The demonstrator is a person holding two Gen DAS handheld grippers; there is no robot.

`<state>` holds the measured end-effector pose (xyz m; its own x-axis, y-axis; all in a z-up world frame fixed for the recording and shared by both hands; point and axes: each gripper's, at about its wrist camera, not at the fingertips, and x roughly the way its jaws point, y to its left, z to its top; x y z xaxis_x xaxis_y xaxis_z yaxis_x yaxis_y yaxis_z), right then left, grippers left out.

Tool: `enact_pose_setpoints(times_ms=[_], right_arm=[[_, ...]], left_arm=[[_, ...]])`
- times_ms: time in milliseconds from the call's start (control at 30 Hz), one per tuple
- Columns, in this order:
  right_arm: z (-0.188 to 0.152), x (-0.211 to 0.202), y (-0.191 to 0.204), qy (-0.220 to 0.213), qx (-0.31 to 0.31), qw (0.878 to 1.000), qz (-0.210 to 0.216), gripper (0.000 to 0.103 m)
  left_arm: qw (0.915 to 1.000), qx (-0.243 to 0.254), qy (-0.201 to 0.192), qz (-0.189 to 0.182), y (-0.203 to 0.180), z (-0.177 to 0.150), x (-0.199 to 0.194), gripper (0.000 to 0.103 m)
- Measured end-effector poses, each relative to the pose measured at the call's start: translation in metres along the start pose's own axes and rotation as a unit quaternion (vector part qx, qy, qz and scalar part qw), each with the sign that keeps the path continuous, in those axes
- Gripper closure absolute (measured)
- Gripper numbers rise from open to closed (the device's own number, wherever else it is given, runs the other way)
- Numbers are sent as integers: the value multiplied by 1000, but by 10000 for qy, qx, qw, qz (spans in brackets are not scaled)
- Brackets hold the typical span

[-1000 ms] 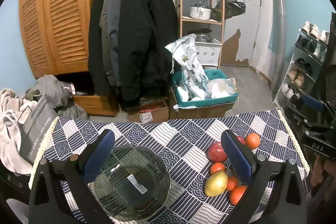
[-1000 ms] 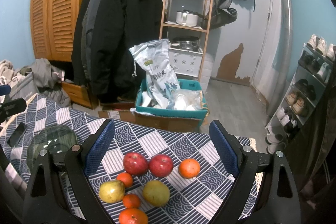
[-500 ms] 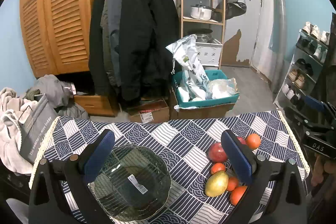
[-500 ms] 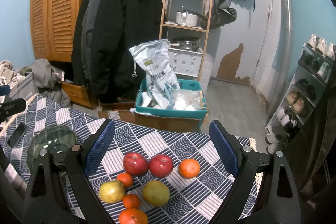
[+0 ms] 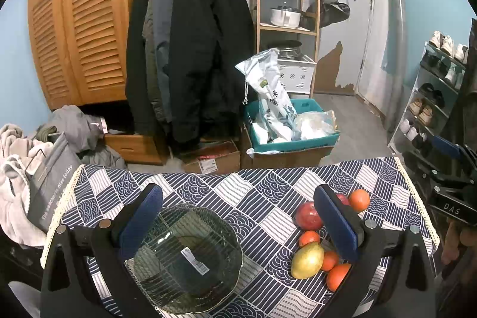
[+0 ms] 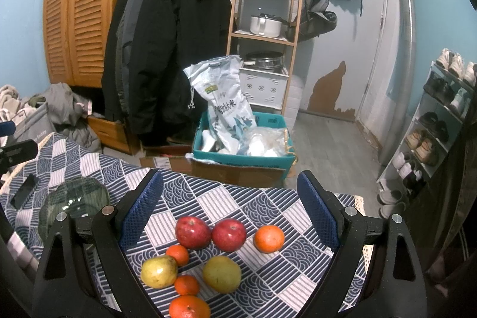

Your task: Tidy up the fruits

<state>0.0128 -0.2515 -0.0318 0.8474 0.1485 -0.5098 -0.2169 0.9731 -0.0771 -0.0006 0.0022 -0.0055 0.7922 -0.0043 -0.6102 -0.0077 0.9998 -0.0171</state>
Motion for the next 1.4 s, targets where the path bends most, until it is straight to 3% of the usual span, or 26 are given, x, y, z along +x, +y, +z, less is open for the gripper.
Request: enact_pose_setpoints(times_ms=[1033, 1400], right_arm=[[7, -2, -2, 14, 0, 10000, -9, 13], [-7, 1, -7, 71, -3, 10000, -41, 13]], left_arm=[[10000, -20, 33, -17, 2, -7, 2, 1], [9999, 7, 122, -22, -8, -21, 7, 1]])
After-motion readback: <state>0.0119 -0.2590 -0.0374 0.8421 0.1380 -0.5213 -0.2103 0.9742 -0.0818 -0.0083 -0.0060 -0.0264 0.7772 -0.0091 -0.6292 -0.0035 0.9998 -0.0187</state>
